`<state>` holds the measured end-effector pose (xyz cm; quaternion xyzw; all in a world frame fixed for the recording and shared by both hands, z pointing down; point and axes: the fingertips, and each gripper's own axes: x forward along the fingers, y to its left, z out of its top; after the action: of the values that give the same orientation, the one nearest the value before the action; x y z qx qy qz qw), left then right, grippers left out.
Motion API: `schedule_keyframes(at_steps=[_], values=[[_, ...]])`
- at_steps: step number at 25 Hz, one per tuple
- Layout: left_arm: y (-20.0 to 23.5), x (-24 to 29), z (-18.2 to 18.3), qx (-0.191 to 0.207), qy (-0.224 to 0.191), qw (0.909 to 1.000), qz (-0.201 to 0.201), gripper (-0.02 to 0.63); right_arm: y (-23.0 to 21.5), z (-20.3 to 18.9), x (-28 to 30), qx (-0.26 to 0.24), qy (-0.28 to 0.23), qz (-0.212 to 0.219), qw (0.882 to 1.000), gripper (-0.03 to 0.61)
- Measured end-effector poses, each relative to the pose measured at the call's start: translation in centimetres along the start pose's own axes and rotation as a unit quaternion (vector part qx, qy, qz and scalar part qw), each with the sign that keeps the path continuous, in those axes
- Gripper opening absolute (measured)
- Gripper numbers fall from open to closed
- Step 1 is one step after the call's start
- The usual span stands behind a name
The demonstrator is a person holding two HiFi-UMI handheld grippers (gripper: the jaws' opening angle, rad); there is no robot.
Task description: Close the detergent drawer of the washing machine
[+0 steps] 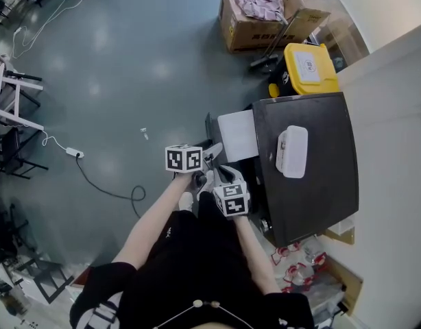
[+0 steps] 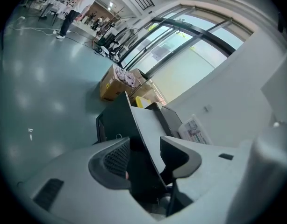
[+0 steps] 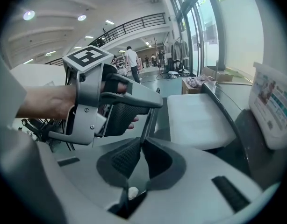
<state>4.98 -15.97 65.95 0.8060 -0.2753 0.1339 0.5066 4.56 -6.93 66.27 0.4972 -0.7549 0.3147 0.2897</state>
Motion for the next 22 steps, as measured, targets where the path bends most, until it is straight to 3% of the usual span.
schedule_keyframes(at_steps=[22], values=[[-3.1, 5.5, 0.5, 0.019, 0.043, 0.9981, -0.039, 0.190, -6.3, 0.0, -1.6, 0.040, -0.003, -0.083, 0.996, 0.034]])
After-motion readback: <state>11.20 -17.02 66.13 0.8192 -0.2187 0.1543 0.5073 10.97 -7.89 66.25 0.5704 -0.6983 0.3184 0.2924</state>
